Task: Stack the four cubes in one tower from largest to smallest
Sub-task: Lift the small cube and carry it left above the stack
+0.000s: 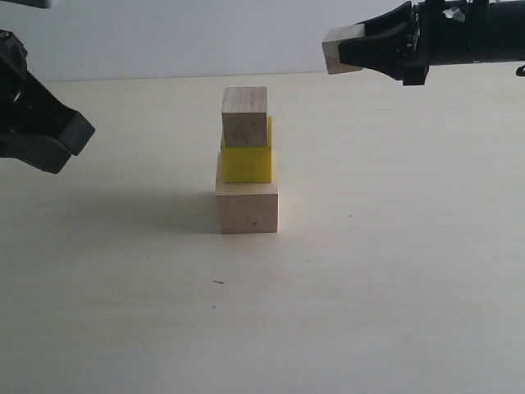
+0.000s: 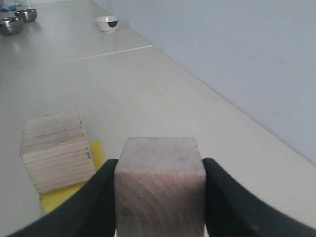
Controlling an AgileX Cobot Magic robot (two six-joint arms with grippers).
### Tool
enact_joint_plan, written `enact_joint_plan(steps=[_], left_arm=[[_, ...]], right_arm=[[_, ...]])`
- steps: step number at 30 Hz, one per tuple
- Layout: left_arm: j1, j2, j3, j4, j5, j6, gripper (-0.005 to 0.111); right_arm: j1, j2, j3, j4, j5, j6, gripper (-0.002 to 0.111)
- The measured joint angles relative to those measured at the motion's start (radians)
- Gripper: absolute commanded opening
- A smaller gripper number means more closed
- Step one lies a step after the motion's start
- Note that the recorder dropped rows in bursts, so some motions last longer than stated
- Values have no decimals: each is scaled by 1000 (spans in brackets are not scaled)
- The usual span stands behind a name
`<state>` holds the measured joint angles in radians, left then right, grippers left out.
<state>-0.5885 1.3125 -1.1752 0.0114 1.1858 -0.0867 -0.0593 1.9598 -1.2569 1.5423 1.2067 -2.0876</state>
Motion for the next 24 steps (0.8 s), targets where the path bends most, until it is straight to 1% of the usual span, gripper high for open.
enact_joint_plan(steps=[5, 10, 18, 24], left_arm=[[0, -5, 0, -17, -15, 0, 0], [0, -5, 0, -39, -15, 0, 0], [0, -5, 0, -64, -15, 0, 0], [0, -5, 0, -70, -15, 0, 0]], right_arm=[[68, -10, 0, 6, 0, -6, 0], [72, -50, 0, 47, 4, -6, 0], [169, -51, -8, 65, 4, -6, 0], [213, -51, -56, 53, 5, -6, 0]])
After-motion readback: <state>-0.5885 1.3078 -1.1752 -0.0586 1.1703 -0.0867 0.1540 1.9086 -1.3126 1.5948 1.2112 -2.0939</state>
